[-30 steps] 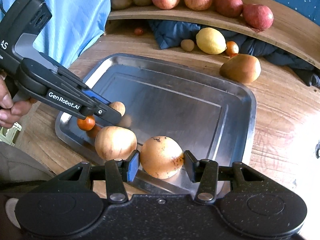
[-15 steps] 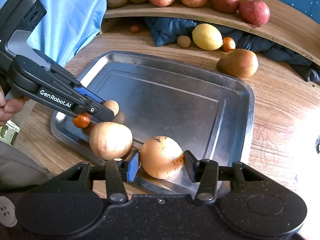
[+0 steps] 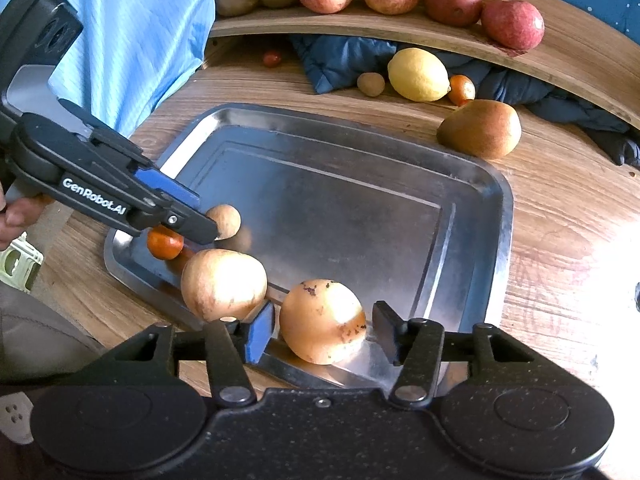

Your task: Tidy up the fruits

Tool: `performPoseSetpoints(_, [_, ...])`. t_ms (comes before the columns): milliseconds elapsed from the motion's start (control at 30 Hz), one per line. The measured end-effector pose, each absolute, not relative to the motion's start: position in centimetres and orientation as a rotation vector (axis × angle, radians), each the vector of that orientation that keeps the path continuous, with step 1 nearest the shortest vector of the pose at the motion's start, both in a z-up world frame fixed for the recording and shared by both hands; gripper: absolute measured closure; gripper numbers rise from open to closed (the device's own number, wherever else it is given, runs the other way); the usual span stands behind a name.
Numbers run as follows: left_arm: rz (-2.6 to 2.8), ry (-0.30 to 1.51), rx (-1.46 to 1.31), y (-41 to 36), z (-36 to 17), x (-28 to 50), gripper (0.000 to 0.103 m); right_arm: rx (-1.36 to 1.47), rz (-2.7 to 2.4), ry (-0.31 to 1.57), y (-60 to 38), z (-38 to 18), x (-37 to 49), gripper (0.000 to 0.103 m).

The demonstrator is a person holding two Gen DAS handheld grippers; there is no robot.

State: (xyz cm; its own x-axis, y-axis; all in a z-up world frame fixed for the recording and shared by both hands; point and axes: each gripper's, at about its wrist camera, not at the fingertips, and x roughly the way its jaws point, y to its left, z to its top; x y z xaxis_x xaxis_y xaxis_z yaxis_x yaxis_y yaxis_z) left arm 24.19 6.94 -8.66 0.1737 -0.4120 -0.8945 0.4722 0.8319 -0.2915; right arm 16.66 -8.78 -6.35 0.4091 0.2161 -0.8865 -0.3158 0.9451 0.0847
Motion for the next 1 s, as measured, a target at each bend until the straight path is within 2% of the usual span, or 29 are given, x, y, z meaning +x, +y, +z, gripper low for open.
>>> performPoseSetpoints(200, [-0.624, 1.207, 0.069, 8.3, -7.7, 23.8, 0.035, -0.110, 0.344, 1.112, -8.9, -5.8, 16.8, 0.029])
performPoseSetpoints(267, [-0.626, 1.196, 0.074, 8.8, -7.3, 23.8, 0.029, -0.114, 0.339, 1.114, -9.0, -5.6, 16.8, 0.020])
performPoseSetpoints(333, [-0.621, 1.185, 0.080, 9.3, -6.9, 23.9, 0.023, -0.115, 0.329, 1.111, -9.1, -5.4, 16.9, 0.018])
performPoseSetpoints(633, [-0.544, 1.176, 0.120, 11.7, -6.3, 24.6, 0.012, -0.151, 0.286, 1.089, -9.4, -4.6, 17.7, 0.004])
performPoseSetpoints(1000, [-0.404, 1.191, 0.126, 12.2, -7.0, 25.6, 0.006, -0.195, 0.203, 1.053, -10.7, -4.3, 18.9, 0.001])
